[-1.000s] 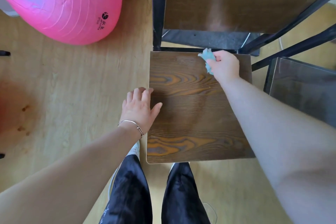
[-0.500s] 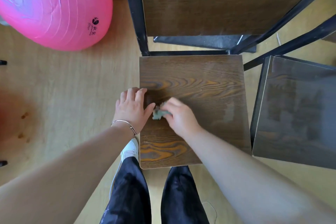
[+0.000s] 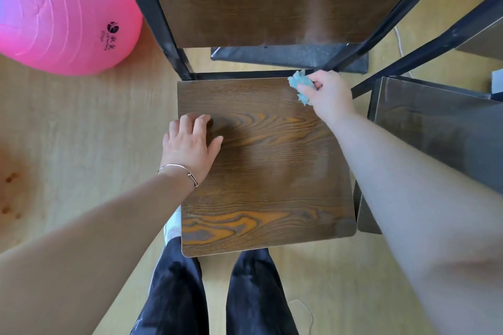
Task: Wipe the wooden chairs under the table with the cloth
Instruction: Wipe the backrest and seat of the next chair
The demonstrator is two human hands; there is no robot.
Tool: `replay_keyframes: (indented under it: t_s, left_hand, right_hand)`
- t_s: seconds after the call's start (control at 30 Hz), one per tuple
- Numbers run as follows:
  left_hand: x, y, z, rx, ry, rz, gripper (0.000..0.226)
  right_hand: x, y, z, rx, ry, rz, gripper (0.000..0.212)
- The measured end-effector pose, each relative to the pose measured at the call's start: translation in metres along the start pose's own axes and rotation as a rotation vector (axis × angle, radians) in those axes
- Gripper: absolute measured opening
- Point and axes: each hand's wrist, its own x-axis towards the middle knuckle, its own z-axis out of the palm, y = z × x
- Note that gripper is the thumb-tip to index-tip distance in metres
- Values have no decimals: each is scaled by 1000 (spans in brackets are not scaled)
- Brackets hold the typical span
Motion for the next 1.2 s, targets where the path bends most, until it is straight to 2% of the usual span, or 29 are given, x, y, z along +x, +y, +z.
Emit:
replay_keyframes:
  t_s: [0.17,0.33,0.43,0.5,0.6,0.63,0.7,0.77,0.83,0.9,1.0,1.2]
  left_hand:
    - [1,11,2,-7,4,-11,55]
    - [-2,19,2,12,-6,-8,55]
    - [-5,25,2,6,-18,-10,55]
    - [-8,29,3,15,-25,1,55]
    - [-17,32,6,41,-41,20,55]
    - [-20,33,6,46,-43,16,56]
    - [-25,33,8,45,-42,11,56]
    - [-29,33,11,44,-32,16,56]
    - [-33,35,16,51,-35,15,56]
    - [-37,39,22,65,-43,10,56]
    - [-47,44,28,64,-44,23,55]
    - [-73,47,31,59,-66,41,54]
  right_hand:
    - [-16,-2,15,24,35,55,19]
    - [-84,-4,40,84,-79,-69,15]
    - [-145,-1,58,118,-128,-175,20]
    - [-183,-1,69,81,-205,-256,14]
    - [-200,-5,72,17,-291,-305,5]
    - [-193,-6,66,53,-307,-294,8]
    - [-170,2,49,141,-249,-244,16]
    - [-128,22,23,172,-74,-164,11]
    - [-80,45,-6,142,8,-57,8]
    - [-40,60,-25,103,-25,-16,10]
    - [-24,66,-23,70,-106,-79,10]
    - [-104,77,3,51,-33,-87,9]
